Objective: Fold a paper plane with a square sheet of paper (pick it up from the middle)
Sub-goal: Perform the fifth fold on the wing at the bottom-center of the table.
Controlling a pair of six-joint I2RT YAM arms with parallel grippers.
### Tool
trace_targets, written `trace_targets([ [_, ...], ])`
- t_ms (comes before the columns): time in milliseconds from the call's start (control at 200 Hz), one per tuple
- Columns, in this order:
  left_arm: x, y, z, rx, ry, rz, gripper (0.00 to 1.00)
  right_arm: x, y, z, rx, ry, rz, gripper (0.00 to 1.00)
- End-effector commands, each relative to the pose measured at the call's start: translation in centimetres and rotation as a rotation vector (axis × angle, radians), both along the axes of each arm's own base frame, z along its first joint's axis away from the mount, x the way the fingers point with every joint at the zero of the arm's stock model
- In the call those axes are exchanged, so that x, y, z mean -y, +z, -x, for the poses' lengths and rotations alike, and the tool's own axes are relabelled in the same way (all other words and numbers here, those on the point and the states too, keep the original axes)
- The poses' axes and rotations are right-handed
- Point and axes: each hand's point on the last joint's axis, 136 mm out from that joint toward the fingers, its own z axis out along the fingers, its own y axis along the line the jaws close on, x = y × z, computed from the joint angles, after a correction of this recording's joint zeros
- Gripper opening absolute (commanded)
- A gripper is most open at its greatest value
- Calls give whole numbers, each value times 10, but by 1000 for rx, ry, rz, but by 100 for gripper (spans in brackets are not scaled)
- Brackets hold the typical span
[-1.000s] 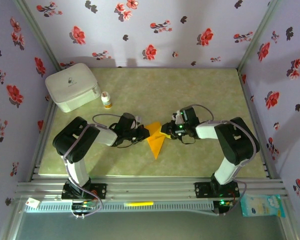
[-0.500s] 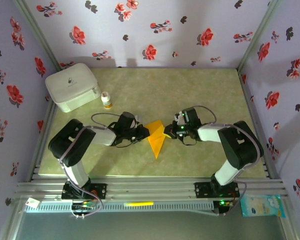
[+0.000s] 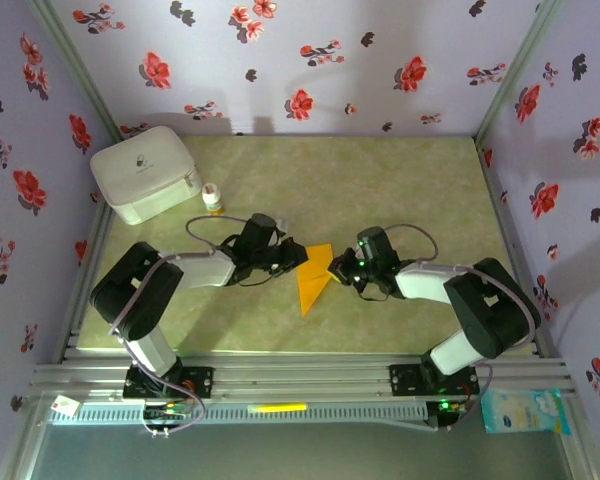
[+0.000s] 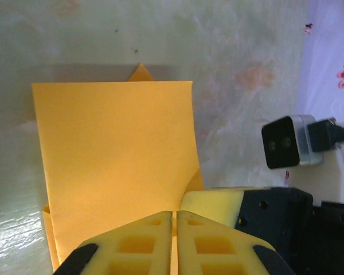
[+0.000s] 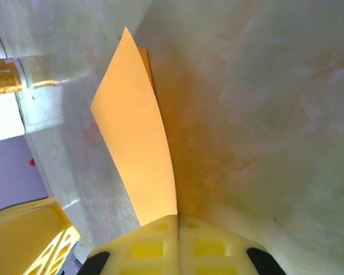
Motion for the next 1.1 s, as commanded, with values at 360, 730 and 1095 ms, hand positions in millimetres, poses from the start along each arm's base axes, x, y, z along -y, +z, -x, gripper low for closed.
trace_targets([
  [360,-3,-49,7,-118,98,-73,7,8,-5,0,-6,-119,9,6],
  [730,-18,-81,20,-153,112,-154,2,5,-3,1,12,-85,3,13],
  [1095,-30,-101,35,-156,56,-217,0,1,10,-11,71,54,-72,29],
])
